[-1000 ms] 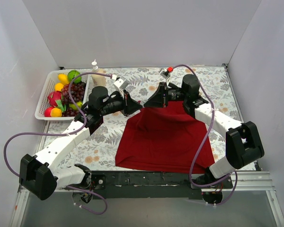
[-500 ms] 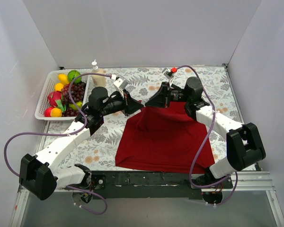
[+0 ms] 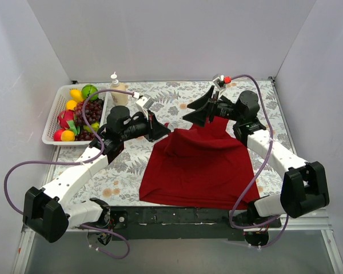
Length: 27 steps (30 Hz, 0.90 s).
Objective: Pin the brooch onto the clothing
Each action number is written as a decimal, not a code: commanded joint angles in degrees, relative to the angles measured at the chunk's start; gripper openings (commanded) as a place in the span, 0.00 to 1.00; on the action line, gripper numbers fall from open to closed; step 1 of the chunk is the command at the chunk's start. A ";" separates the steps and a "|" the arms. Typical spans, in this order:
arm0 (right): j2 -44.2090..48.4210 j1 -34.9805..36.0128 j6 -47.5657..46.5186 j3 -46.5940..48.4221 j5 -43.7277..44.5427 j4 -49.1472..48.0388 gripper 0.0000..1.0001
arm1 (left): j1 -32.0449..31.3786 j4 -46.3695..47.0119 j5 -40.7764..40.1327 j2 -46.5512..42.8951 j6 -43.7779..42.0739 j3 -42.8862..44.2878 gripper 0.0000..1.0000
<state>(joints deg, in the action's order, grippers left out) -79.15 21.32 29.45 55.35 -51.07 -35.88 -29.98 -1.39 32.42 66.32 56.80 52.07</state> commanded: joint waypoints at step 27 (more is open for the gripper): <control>1.82 0.30 -17.94 -17.21 17.22 24.01 0.88 | 14.06 -4.59 -10.98 25.78 8.16 19.73 0.00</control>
<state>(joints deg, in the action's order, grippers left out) -74.28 21.45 12.23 38.46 -38.17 -12.69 -18.24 -5.67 23.27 90.74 63.57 67.85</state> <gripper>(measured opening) 0.886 0.032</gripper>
